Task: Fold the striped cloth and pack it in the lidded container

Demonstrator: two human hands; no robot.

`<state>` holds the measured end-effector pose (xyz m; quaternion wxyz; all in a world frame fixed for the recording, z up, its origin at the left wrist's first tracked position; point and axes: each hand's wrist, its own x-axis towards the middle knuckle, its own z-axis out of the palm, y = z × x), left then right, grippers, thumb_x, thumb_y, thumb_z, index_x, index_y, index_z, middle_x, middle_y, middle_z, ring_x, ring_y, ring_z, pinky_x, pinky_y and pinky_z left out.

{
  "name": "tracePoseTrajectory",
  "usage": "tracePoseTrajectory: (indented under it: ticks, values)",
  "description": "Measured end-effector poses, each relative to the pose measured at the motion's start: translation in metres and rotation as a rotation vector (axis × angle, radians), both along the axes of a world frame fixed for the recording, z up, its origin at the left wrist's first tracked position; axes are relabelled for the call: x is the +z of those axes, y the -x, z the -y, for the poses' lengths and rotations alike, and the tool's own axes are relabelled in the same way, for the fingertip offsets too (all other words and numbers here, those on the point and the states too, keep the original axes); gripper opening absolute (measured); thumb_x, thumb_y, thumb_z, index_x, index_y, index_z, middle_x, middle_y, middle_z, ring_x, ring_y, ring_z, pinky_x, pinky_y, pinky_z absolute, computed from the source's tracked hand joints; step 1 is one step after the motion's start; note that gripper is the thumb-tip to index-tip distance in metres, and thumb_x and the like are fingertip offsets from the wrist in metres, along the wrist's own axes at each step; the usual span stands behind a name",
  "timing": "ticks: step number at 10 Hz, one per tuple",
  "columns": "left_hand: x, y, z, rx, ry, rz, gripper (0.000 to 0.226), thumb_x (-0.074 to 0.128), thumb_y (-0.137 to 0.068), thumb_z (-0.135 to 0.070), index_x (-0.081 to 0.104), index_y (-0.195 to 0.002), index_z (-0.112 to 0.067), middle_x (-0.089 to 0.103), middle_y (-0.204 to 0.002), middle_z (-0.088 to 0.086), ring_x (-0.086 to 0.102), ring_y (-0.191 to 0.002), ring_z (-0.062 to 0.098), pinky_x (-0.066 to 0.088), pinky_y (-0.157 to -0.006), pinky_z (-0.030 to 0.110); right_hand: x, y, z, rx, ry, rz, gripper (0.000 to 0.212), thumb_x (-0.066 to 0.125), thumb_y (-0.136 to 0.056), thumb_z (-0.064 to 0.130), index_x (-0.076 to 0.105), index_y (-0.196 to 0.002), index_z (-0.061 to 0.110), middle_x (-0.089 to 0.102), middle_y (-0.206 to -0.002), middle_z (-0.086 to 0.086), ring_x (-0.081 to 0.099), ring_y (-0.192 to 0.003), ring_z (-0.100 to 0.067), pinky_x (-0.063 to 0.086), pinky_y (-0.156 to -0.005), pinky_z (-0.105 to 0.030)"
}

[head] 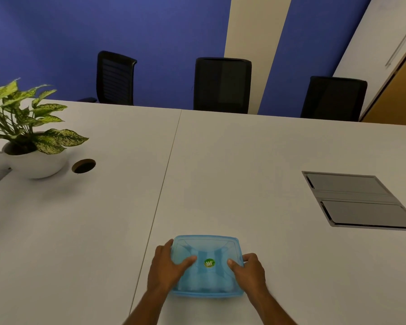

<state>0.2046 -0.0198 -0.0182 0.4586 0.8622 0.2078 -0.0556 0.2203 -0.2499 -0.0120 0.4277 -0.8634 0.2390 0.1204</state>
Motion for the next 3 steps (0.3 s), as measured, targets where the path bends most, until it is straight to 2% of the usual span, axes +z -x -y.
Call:
tracePoseTrajectory:
  ticks: [1,2,3]
  values:
    - [-0.003,0.019,0.001,-0.117,-0.06,-0.047,0.123,0.068,-0.054,-0.082,0.022,-0.153,-0.024,0.043,-0.136,-0.001,0.045,-0.127,0.02,0.045,-0.099,0.038,0.004,0.01,-0.001,0.102,0.147,0.01,0.05,0.063,-0.085,0.051,0.052,-0.116,0.013,0.06,-0.112,-0.005,0.061,-0.098,-0.023,0.052,-0.084,-0.036]
    - [0.001,0.03,0.002,-0.171,-0.31,-0.053,0.125,0.039,-0.063,-0.094,-0.001,-0.157,-0.023,0.027,-0.157,0.001,0.034,-0.138,0.023,0.042,-0.103,0.041,0.013,0.022,-0.002,0.186,0.358,0.048,0.055,0.048,-0.09,0.059,0.047,-0.127,0.018,0.053,-0.124,-0.004,0.056,-0.112,-0.025,0.049,-0.086,-0.036]
    - [0.001,0.042,0.005,-0.228,-0.56,0.015,0.122,0.005,-0.06,-0.097,-0.008,-0.157,-0.024,0.011,-0.165,0.002,0.018,-0.149,0.024,0.026,-0.117,0.045,0.028,0.029,0.0,0.14,0.344,0.271,0.055,0.047,-0.091,0.058,0.048,-0.132,0.021,0.054,-0.128,-0.001,0.053,-0.116,-0.023,0.048,-0.088,-0.036]
